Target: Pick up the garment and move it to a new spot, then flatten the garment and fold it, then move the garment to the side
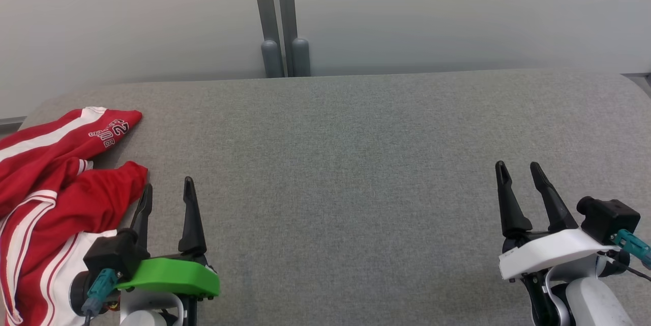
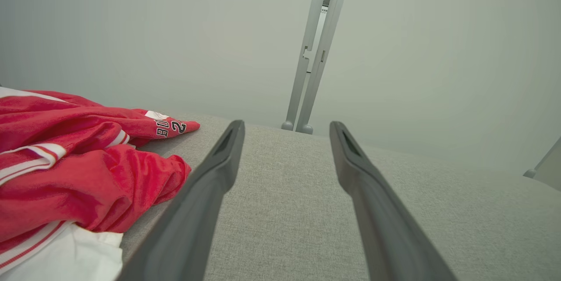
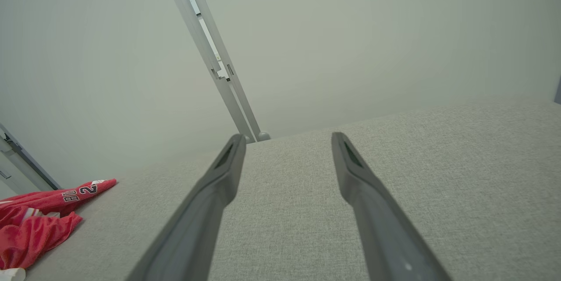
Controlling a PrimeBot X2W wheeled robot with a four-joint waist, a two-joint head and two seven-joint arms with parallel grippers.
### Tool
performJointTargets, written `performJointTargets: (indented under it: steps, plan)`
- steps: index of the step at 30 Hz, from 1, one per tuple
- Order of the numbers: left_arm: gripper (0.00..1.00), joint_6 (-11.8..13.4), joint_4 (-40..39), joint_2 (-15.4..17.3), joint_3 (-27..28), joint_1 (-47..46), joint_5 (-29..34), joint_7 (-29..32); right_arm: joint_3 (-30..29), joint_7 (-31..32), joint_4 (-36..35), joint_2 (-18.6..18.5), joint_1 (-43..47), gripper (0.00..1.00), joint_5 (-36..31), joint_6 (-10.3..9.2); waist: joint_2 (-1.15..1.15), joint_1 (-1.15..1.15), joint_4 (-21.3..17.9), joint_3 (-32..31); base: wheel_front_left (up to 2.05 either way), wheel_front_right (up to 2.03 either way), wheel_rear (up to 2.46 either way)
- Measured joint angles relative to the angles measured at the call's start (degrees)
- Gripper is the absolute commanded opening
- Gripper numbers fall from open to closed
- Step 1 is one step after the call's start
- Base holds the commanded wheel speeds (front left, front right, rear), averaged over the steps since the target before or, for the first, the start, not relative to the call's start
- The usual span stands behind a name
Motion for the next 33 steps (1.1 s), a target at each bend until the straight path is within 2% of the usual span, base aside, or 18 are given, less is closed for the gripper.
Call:
performJointTargets:
  steps: [17,33]
  plan:
    - [1.00,-0.4,0.7,-0.2,-0.6,0.0,7.6,-2.1,1.3,-2.1,-0.5,-0.9,-0.6,1.00,-6.3,0.00,0.00,0.00,0.7,0.0,0.00,0.00,0.00]
    - [1.00,-0.5,0.6,-0.3,-1.2,0.0,12.1,-3.7,2.5,-3.6,-1.0,-1.2,-0.6,1.00,-10.8,0.01,0.00,0.00,1.0,-0.4,0.00,0.00,0.00]
